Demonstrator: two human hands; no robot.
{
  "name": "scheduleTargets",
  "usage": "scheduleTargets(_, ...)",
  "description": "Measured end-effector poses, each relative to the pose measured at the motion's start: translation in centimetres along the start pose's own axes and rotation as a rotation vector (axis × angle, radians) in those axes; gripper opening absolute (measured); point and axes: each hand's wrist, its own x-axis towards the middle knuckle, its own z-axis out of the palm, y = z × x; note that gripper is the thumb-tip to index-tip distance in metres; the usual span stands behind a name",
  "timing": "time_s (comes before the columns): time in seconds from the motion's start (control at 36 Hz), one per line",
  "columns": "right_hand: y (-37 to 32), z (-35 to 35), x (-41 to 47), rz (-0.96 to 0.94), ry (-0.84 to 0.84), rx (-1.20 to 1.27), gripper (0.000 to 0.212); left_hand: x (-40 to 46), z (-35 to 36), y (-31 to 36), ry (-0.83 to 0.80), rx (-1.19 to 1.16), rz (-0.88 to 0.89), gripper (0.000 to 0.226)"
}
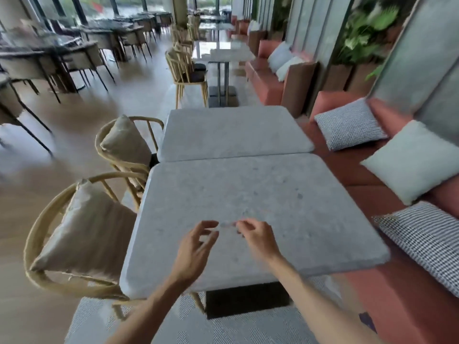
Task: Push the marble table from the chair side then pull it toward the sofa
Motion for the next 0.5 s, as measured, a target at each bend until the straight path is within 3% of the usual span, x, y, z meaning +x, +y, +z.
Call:
scheduleTargets(0.17,-3.4,-12.9,-2.4,0.026,0.252,0.394,0.02,3.1,5.7,9.5,-0.049,-0.272,0.105,0.016)
scheduleTargets(0.39,-4.3,-28.3,-5.9,-0.1,0.507,0.496,0.022,5.7,15.2,20.2,-0.164,-0.464,0.22,0.015)
scheduleTargets(0.5,-2.4,-33.6,-5.6,-0.151,0.548,0.521,0.025,7.7,19.7,23.2,-0.202,-0.483,0.231,0.023)
